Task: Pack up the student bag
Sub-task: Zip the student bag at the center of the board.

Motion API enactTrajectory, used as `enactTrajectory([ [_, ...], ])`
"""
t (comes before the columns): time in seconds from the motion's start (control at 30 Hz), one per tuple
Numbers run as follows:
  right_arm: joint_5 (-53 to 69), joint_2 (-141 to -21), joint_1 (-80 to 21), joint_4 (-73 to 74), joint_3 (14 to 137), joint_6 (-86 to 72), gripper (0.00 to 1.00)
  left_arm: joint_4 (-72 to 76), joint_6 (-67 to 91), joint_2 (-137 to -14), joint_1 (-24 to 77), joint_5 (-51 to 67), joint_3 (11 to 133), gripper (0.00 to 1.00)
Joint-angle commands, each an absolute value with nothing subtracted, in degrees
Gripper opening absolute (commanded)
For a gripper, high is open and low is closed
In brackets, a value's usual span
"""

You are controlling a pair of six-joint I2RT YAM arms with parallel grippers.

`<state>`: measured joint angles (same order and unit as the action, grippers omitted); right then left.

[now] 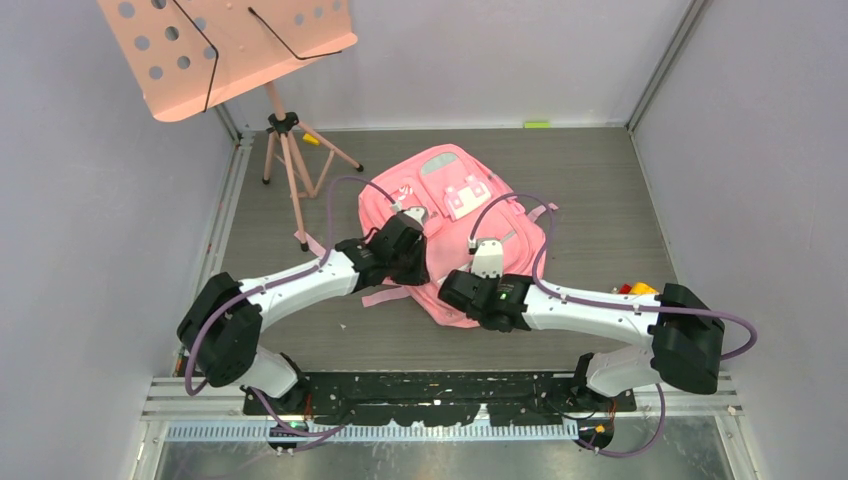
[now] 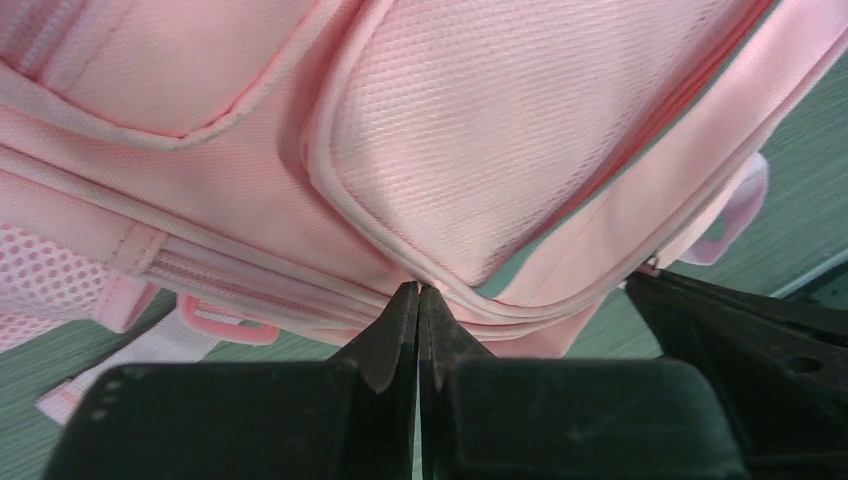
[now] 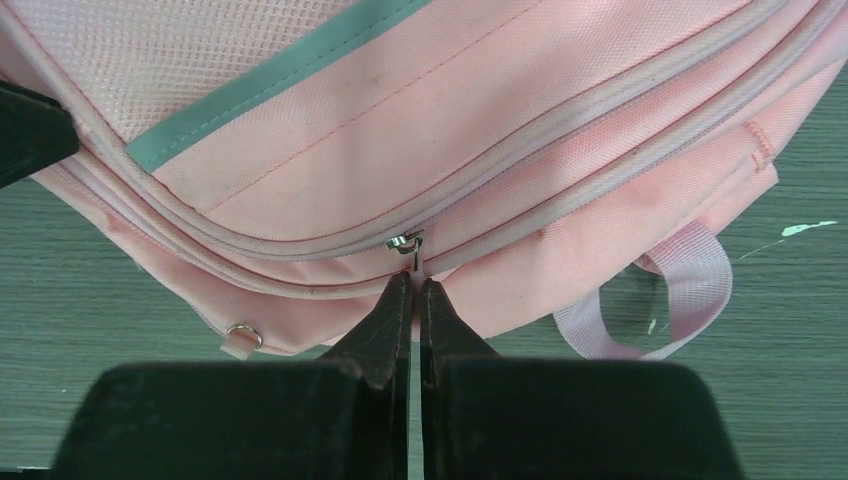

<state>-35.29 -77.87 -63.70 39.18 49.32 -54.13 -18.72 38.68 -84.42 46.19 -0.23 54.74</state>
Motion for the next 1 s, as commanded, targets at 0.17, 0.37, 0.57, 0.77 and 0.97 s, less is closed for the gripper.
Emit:
enactTrajectory([
  [0.17, -44.78, -73.93, -59.17, 47.17, 51.22, -51.12, 0.00, -21.99, 30.77, -84.22, 45.88, -8.61, 54.67, 0.00],
  [0.37, -41.31, -68.82, -48.57, 44.29, 49.58, -44.48, 0.01, -22.70, 28.88, -84.01, 45.88, -9.78, 54.44, 0.00],
  [0.57, -33.47, -66.27, -36.60, 36.19, 47.21, -36.01, 0.00, -22.39, 27.02, -83.94, 45.88, -10.11, 54.54, 0.00],
  [0.77, -27.73, -67.35, -28.48, 27.06, 44.90, -27.29, 0.00, -22.36, 22.29, -82.22, 45.88, -9.30, 55.10, 0.00],
  [0.97, -24.71, -69.37, -25.72, 18.76, 44.48, -20.95, 0.00, -21.55, 14.74, -79.94, 46.01, -3.47, 58.72, 0.02],
])
